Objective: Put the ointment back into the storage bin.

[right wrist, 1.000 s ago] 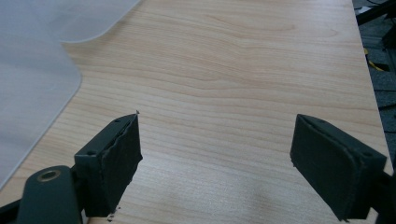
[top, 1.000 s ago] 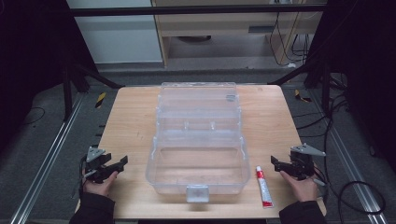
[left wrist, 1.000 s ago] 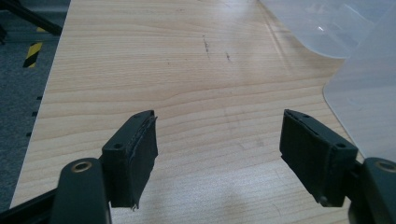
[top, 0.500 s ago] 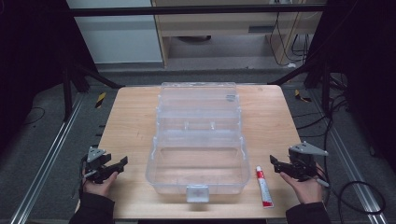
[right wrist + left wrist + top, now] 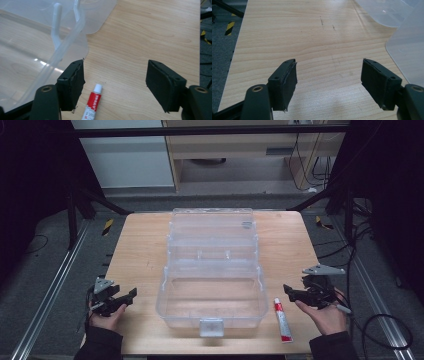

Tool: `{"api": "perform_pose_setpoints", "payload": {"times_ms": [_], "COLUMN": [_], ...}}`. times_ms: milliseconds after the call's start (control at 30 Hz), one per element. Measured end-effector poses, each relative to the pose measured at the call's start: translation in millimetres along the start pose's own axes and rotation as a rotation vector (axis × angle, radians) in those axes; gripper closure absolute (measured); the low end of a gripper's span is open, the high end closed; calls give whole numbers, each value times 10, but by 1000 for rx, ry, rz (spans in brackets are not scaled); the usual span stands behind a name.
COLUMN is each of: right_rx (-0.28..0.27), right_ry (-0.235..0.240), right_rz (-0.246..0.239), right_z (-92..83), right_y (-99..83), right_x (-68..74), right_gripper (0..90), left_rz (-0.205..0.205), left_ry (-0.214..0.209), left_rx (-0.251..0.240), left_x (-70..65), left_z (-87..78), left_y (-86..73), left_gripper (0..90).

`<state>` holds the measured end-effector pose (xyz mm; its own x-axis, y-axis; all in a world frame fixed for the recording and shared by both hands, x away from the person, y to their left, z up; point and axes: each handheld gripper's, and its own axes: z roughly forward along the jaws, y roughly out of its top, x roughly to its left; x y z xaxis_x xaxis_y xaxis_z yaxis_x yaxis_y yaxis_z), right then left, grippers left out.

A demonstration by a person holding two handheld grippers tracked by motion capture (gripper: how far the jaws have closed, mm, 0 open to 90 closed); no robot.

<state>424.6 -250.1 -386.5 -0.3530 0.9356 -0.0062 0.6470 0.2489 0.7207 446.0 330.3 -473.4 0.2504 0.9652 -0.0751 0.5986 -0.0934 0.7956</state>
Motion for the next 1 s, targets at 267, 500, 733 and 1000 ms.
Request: {"api": "perform_pose_setpoints", "payload": {"times_ms": [267,500,733,1000], "right_rx": [81,178,265,349], "right_ry": [10,17,28,31], "right_rz": [0,-7,-9,-7], "right_z": [47,136,229,346], "right_y": [84,72,29,-52], "right_x": [97,170,189,224], "right_gripper": [334,351,396,447], "left_rz": [6,6,7,9], "left_ry": [0,-1,0,0], "left_rx": [1,5,7,8], "left_x": [-6,-13,-15,-15], "left_z": [3,10,12,15], "left_y": [3,4,3,1], "left_gripper": [287,288,288,288]}}
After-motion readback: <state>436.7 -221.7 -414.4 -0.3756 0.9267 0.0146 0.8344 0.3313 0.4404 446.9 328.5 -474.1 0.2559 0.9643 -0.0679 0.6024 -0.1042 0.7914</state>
